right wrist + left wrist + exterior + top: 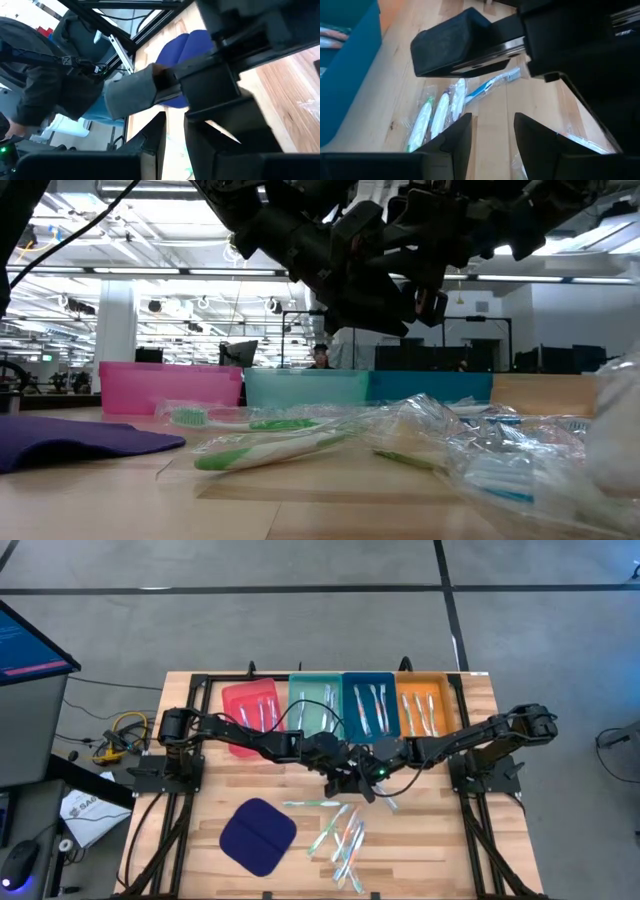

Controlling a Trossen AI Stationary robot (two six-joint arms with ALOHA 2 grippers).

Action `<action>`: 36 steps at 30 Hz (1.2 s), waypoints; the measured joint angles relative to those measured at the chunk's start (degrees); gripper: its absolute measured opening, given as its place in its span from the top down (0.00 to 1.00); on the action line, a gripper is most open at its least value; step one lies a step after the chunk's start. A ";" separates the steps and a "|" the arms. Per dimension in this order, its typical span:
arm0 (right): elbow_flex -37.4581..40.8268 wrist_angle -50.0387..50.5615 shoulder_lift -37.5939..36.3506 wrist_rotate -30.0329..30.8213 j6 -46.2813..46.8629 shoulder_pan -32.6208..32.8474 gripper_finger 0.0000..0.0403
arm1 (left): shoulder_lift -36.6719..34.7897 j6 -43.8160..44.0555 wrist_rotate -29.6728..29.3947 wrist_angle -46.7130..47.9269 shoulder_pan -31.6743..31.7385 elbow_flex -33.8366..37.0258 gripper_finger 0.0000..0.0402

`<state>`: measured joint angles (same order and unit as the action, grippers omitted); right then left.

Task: Pick & Place Toothbrushes
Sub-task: Put the purple toothbrush into the green bin

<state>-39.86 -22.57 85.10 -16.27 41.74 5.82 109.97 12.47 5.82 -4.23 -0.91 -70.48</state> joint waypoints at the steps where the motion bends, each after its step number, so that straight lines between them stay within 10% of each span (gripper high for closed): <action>1: 0.00 0.02 0.00 -0.03 -0.14 0.00 0.84 | 0.00 0.02 -0.02 0.00 0.02 0.00 0.65; 36: 0.00 -0.81 0.00 0.89 0.21 -0.28 0.84 | 0.00 -0.15 -0.02 -0.22 0.02 0.00 0.65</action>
<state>-39.86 -23.38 85.10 -15.38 41.95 5.54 109.97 12.32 5.80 -4.45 -0.89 -70.48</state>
